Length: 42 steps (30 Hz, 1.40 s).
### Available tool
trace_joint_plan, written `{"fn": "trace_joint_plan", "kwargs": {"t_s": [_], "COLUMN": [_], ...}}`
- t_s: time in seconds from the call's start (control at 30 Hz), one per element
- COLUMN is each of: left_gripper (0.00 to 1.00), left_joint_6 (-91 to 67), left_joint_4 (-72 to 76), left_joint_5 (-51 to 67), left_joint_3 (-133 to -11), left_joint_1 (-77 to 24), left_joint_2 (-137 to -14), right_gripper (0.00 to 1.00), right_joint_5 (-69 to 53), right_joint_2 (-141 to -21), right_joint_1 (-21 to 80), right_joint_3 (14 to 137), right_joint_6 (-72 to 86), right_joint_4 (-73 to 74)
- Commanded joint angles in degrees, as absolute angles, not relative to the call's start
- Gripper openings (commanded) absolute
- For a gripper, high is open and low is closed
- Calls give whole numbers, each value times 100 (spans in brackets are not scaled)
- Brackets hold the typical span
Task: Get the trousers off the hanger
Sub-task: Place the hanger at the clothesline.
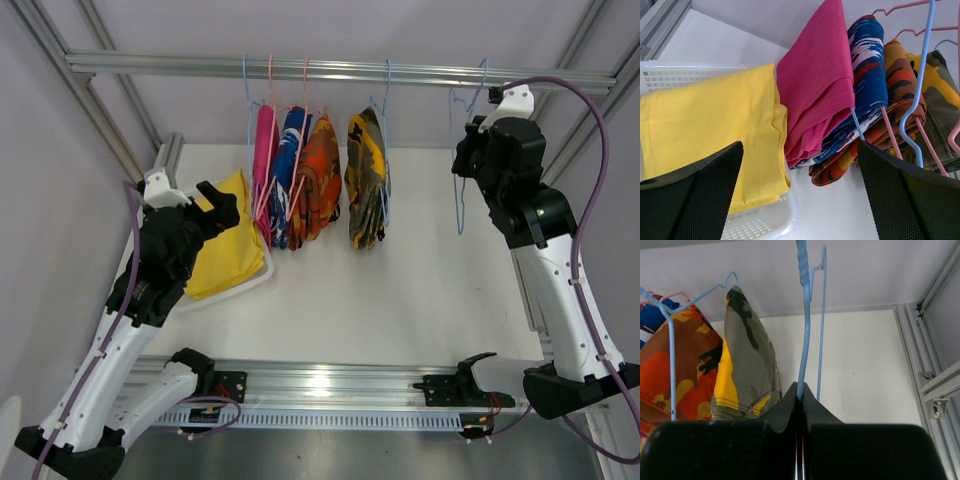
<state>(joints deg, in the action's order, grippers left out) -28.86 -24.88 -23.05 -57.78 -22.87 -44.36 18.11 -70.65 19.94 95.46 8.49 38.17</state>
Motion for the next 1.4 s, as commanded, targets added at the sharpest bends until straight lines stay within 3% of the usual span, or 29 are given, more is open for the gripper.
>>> {"fn": "trace_joint_plan", "kwargs": {"t_s": [0.0, 0.7, 1.37], "left_gripper": [99, 99, 99], "left_joint_6": [-2804, -2804, -2786], "left_joint_4": [-2312, -2294, -2294], "left_joint_5": [-2136, -1907, -1802], "left_joint_3": [-5757, -5766, -5774], "left_joint_1": [-2197, -2030, -2013], "left_joint_2": [-4447, -4561, -4605], "right_gripper": [0, 0, 0], "right_joint_5": [1468, 70, -404], "right_joint_2": [-7206, -8051, -7963], "right_joint_1": [1768, 607, 492], "right_joint_3": [9984, 9940, 10081], "right_joint_6": [800, 984, 1055], "right_joint_4": [3656, 3164, 3542]}}
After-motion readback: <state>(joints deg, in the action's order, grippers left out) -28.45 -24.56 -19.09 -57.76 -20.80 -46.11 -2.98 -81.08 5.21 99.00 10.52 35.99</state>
